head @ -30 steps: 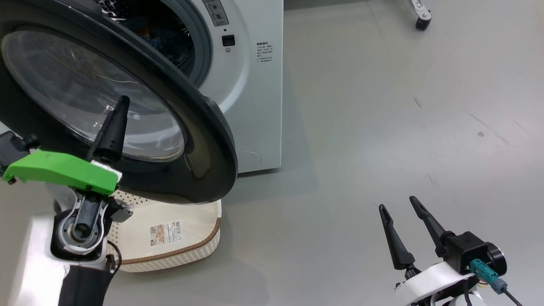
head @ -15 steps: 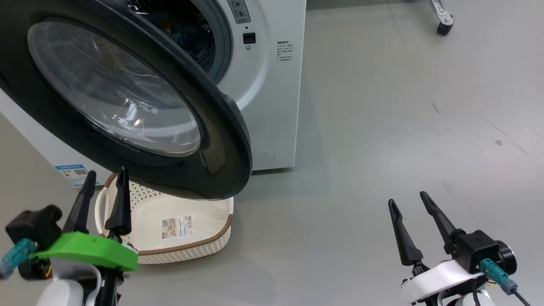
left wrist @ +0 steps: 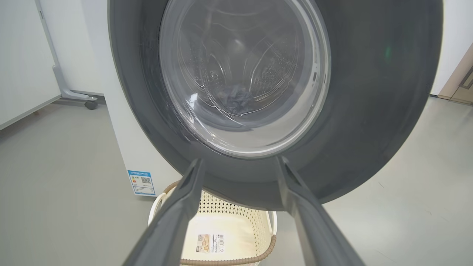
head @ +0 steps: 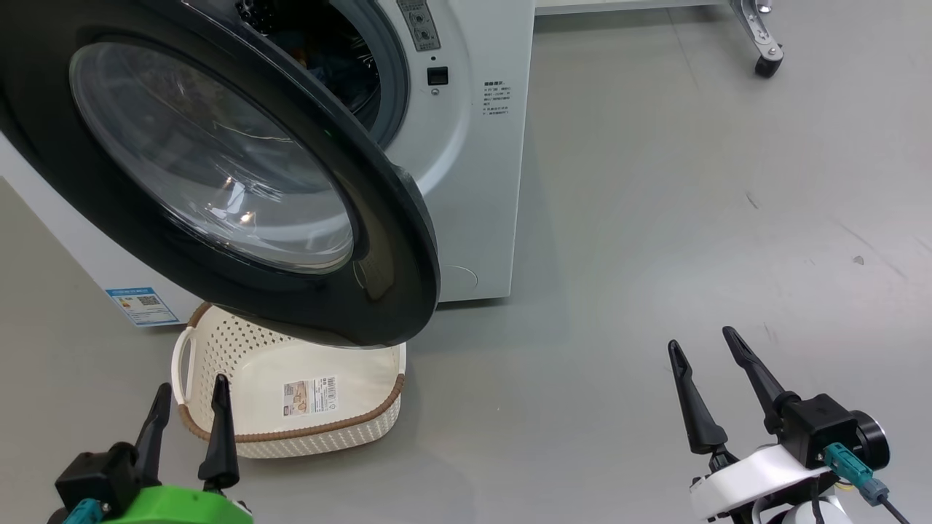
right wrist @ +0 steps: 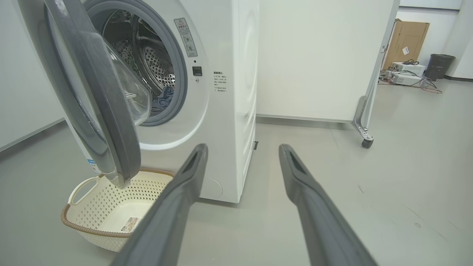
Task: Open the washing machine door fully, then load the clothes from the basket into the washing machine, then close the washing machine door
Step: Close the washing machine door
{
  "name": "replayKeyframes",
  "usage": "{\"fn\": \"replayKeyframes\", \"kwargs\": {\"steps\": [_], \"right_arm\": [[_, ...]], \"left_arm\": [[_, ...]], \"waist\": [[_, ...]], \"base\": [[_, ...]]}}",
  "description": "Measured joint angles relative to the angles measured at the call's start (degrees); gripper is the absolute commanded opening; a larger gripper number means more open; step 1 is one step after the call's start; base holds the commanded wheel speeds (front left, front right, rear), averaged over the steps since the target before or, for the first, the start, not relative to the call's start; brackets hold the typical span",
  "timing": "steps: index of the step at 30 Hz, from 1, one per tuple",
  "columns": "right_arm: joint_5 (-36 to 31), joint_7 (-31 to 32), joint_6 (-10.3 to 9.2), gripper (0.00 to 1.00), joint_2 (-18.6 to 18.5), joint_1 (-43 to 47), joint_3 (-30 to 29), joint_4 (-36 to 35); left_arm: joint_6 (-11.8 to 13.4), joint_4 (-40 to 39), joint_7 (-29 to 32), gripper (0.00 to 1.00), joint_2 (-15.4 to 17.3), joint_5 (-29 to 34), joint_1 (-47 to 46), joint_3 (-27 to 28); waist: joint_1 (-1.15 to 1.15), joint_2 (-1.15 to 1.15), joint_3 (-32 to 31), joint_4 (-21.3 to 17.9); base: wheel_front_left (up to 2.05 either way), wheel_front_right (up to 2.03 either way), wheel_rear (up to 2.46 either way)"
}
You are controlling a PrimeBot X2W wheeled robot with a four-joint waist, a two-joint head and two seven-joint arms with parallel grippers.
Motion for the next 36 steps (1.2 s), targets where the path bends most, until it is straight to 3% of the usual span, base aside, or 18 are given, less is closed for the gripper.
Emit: {"fn": "replayKeyframes", "kwargs": {"steps": [22,23,24,25,26,36], "right_arm": [[-0.9,0.0,0.00,1.00,0.3,0.3,-0.5,-0.5],[-0.9,0.0,0.00,0.70,0.3,0.3,-0.5,-0.5],[-0.9,0.0,0.00,0.26,0.3,0.3,-0.4,-0.6],[-0.9,0.0,0.00,0.26,0.3,0.3,-0.4,-0.7],[-0.9,0.0,0.00,0.00,0.3,0.3,-0.3,-0.8],[-0.9,0.0,0.00,0.00,0.4,-1.5,1.4,-2.7]], "left_arm": [[2.2,-1.8,-1.0,1.00,-2.8,2.1,4.3,2.1],[2.2,-1.9,-1.0,1.00,-2.8,2.1,4.3,2.3],[2.2,-1.9,-1.0,1.00,-2.9,2.1,4.4,2.4],[2.2,-1.9,-1.0,1.00,-2.9,2.1,4.4,2.6],[2.2,-2.0,-1.0,1.00,-3.0,2.2,4.5,2.9],[2.2,-3.4,-1.0,1.00,-3.7,3.1,4.9,3.9]], "waist": [[0.00,0.00,-1.0,-0.2],[0.00,0.00,-1.0,-0.2],[0.00,0.00,-1.1,-0.1],[0.00,0.00,-1.1,-0.1],[0.00,0.00,-1.1,0.0],[0.00,0.00,-1.2,0.5]], "base": [[0.00,0.00,0.00],[0.00,0.00,0.00],[0.00,0.00,0.00],[0.00,0.00,0.00],[0.00,0.00,0.00],[0.00,0.00,0.00]]}}
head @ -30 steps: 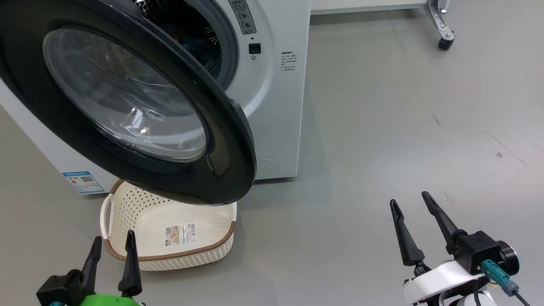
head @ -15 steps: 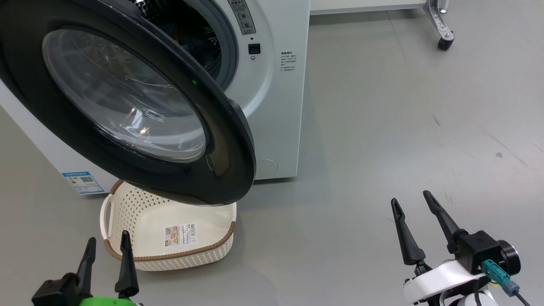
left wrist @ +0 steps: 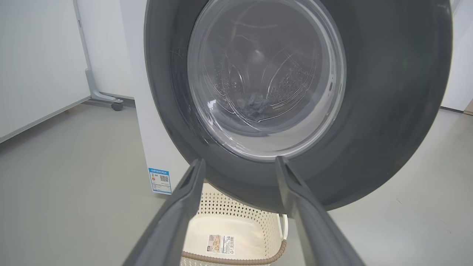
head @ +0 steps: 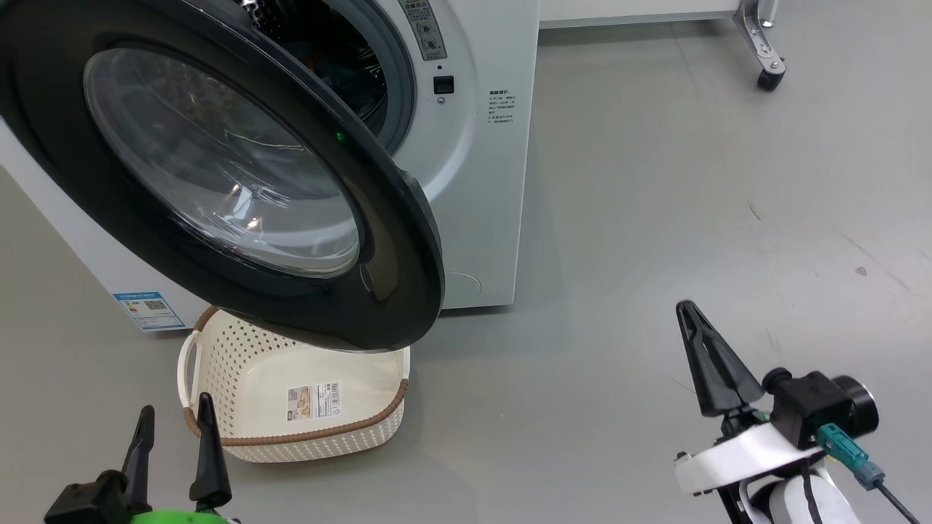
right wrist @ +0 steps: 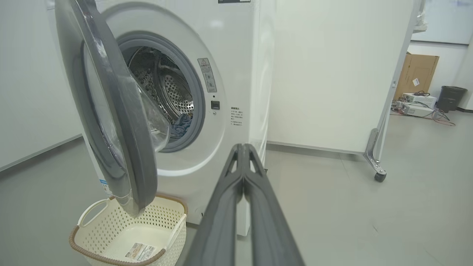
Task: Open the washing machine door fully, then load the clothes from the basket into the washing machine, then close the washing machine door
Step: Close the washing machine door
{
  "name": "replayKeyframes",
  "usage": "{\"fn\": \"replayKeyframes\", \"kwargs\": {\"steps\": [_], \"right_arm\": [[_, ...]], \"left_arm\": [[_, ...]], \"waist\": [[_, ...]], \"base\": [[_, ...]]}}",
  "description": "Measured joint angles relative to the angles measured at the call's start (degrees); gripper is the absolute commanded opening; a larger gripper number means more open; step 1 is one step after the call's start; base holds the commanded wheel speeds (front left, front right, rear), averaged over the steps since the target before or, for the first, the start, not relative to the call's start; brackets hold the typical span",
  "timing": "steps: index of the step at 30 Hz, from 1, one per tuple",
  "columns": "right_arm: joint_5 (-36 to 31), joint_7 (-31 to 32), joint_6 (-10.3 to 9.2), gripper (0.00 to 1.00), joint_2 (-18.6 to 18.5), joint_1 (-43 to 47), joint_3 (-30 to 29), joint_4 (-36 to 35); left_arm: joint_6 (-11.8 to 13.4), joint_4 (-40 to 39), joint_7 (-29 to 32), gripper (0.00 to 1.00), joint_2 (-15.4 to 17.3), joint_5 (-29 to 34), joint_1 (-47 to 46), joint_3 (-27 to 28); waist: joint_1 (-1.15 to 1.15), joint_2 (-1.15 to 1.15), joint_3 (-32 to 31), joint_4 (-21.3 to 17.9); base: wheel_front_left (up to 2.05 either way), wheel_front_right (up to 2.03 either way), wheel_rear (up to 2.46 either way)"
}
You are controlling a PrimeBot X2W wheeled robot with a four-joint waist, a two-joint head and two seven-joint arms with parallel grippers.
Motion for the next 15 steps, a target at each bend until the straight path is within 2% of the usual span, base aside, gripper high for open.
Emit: {"fn": "replayKeyframes", "kwargs": {"steps": [4,10,15], "right_arm": [[0.0,0.0,-0.01,0.00,0.0,-3.8,2.2,-3.7],[-0.4,0.0,0.00,0.00,0.3,-14.1,9.8,-10.9],[0.3,0.0,0.00,0.00,0.8,-19.7,17.9,-11.4]], "left_arm": [[-0.2,-0.1,0.0,1.00,-0.5,0.0,0.5,0.3],[-0.8,-0.3,0.0,1.00,-1.1,0.6,0.5,-0.5],[-1.9,-0.2,0.0,1.00,-1.4,1.0,0.4,-2.4]], "waist": [[0.00,0.00,-0.1,0.2],[0.00,0.00,-0.1,0.8],[0.00,0.00,0.2,2.3]], "base": [[0.00,0.00,0.00],[0.00,0.00,0.00],[0.00,0.00,0.00]]}}
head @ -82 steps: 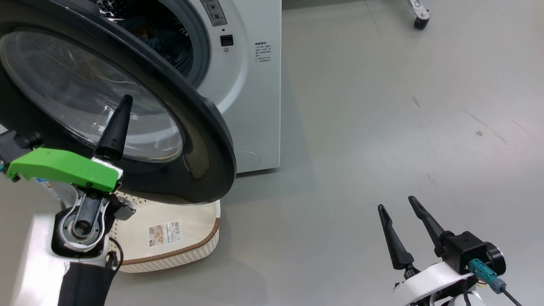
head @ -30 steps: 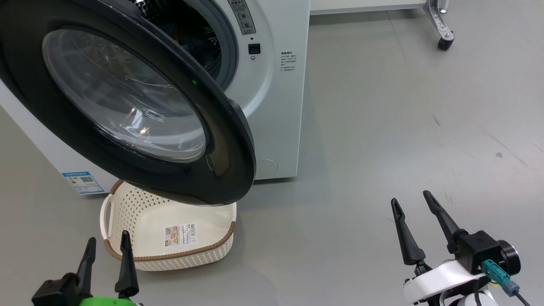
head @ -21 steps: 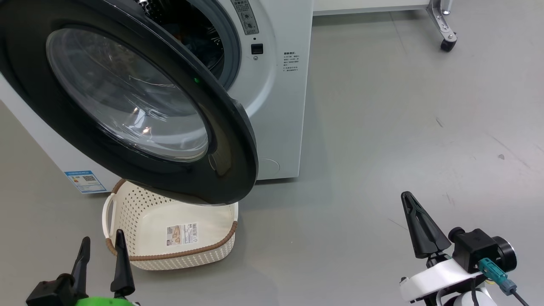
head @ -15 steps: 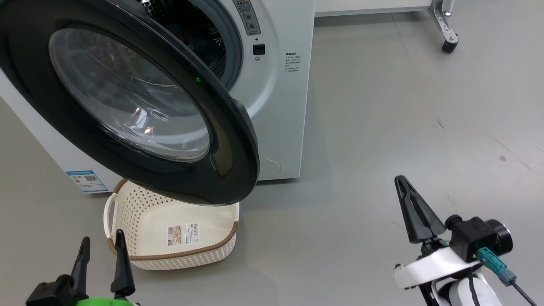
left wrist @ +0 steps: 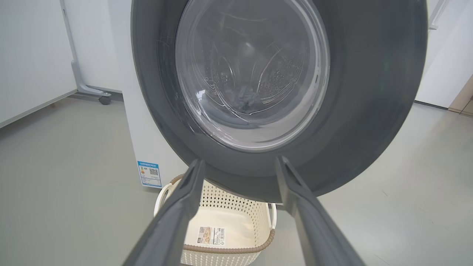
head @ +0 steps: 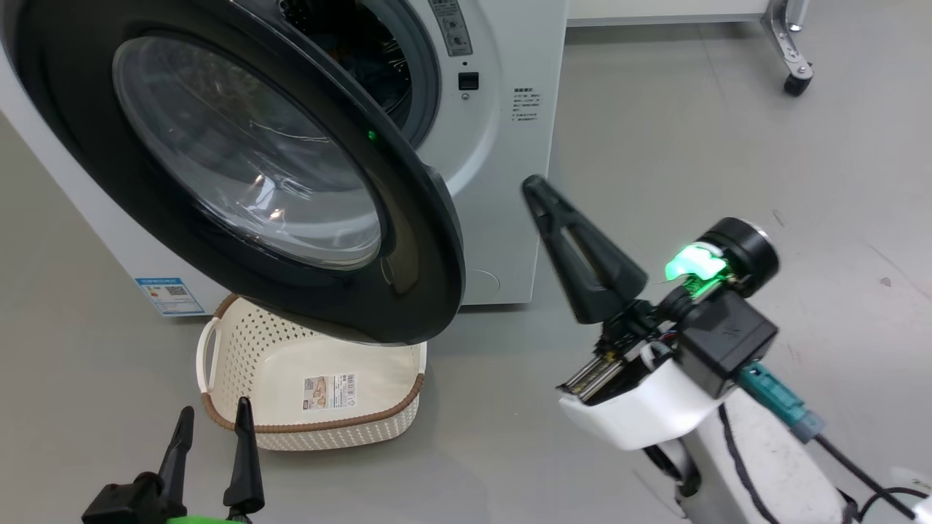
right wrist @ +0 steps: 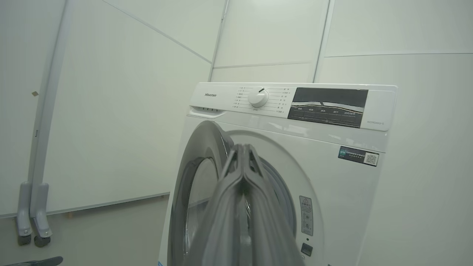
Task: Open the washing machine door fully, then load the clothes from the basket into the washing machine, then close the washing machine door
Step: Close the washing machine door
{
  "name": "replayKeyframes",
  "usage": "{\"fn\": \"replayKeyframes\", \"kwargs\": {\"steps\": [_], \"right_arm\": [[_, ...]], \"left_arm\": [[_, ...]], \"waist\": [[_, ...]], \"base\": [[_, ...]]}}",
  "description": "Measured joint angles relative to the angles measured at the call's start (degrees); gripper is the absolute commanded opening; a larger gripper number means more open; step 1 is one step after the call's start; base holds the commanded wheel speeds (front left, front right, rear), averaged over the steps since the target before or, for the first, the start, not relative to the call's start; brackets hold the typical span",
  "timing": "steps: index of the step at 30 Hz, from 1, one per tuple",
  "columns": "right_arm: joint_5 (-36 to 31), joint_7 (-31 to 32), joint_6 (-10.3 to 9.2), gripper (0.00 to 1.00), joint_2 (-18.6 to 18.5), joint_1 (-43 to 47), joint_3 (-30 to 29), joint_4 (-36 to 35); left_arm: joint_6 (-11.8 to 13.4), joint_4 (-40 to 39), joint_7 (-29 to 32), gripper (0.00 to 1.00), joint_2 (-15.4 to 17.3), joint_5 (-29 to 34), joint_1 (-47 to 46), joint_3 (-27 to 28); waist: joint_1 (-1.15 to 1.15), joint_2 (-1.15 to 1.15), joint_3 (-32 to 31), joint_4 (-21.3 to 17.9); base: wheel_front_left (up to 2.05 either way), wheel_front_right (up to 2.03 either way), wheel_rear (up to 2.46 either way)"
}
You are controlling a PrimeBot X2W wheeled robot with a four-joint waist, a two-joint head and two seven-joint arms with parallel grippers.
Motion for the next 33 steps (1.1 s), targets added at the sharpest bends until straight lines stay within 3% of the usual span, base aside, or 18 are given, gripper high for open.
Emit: {"fn": "replayKeyframes", "kwargs": {"steps": [5,9,19,33], "right_arm": [[2.4,0.0,0.00,0.00,0.6,-1.2,8.0,5.9],[3.0,0.0,0.00,0.00,0.5,-1.2,10.0,10.8],[3.9,0.0,0.00,0.00,0.3,-5.1,5.7,17.7],[4.7,0.0,0.00,0.00,-1.0,-12.1,2.8,20.9]], "left_arm": [[-0.5,0.3,0.0,1.00,-0.5,0.0,0.0,-2.1],[-1.0,0.2,0.0,1.00,-1.2,0.0,-0.1,-3.5],[-2.4,0.3,0.0,1.00,-1.5,-0.2,-2.1,-5.6],[-2.6,0.4,0.0,1.00,-1.7,-1.5,-4.2,-5.0]], "waist": [[0.00,0.00,0.8,2.5],[0.00,0.00,1.9,5.1],[0.00,0.00,6.5,11.9],[0.00,0.00,13.0,18.1]], "base": [[0.00,0.00,0.00],[0.00,0.00,0.00],[0.00,0.00,0.00],[0.00,0.00,0.00]]}}
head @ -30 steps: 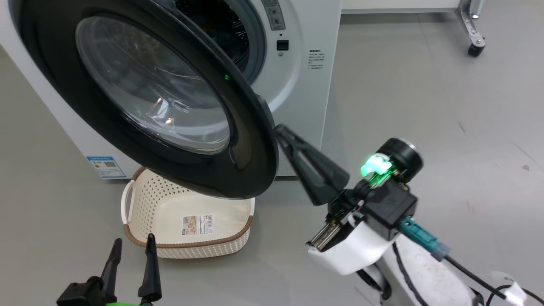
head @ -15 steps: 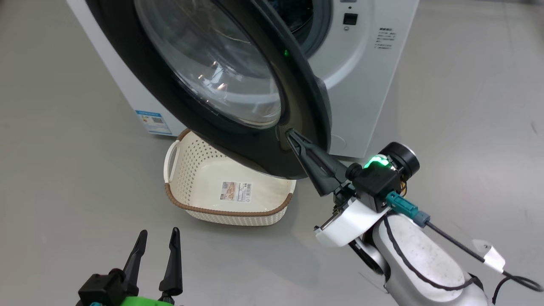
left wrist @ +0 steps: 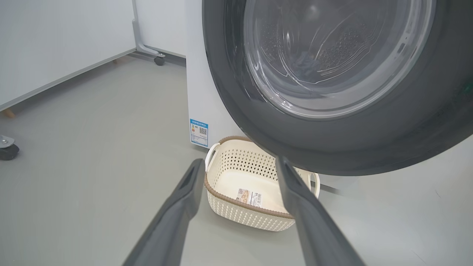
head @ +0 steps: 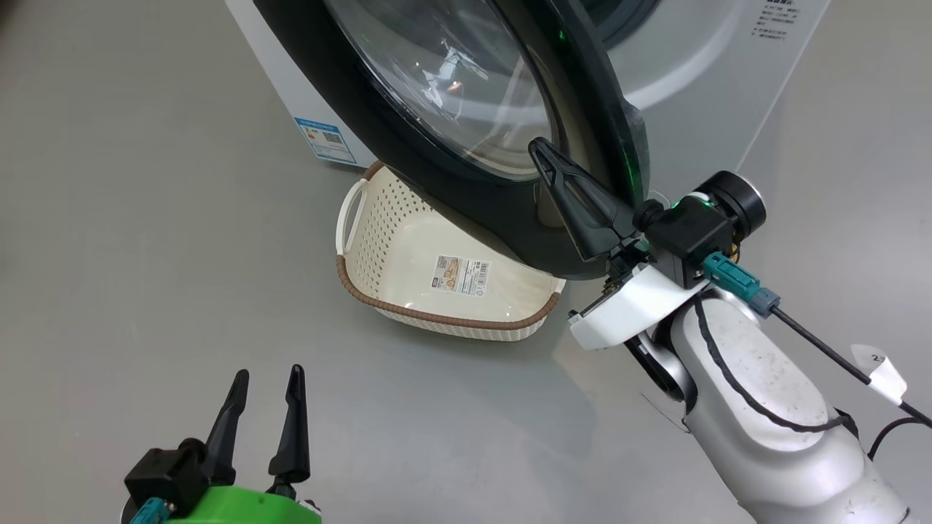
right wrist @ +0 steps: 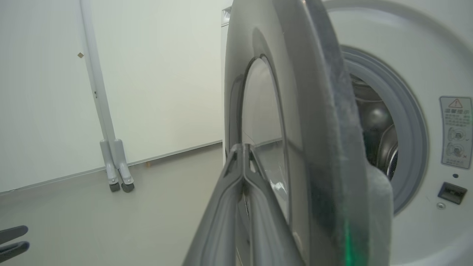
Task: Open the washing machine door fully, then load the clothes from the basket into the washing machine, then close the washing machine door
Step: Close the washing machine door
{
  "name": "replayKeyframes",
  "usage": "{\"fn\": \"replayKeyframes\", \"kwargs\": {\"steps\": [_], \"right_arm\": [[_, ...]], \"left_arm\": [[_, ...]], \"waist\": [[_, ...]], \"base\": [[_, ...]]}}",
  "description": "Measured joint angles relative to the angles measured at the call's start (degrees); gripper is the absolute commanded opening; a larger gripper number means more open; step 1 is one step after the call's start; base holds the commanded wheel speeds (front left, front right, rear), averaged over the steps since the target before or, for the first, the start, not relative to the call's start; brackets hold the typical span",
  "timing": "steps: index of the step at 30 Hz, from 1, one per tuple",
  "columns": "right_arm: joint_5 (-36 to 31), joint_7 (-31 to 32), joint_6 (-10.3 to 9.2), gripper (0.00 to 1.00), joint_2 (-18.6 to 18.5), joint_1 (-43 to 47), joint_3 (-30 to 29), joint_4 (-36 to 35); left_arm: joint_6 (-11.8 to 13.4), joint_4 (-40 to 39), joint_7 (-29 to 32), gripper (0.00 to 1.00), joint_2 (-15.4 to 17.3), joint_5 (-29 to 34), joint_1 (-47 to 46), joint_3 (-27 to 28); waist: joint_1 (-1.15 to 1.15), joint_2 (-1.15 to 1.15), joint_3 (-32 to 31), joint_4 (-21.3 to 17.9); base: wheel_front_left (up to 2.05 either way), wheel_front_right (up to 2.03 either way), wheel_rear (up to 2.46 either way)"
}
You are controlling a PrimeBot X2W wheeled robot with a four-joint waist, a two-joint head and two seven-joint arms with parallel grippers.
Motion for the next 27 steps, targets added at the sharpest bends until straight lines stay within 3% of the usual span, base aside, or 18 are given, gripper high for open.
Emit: {"fn": "replayKeyframes", "kwargs": {"steps": [18,27], "right_arm": [[-0.1,0.0,0.48,0.00,-2.0,-7.4,-2.9,1.4],[-1.8,0.0,0.49,0.00,-4.9,-13.7,-4.3,1.4]], "left_arm": [[-0.8,-0.5,0.0,1.00,-0.2,-3.6,-2.9,-0.7],[-0.8,-1.2,0.0,1.00,-0.3,-4.3,-5.0,-2.0]], "waist": [[0.00,0.00,6.5,0.8],[0.00,0.00,11.0,1.0]], "base": [[0.00,0.00,0.00],[0.00,0.00,0.00]]}}
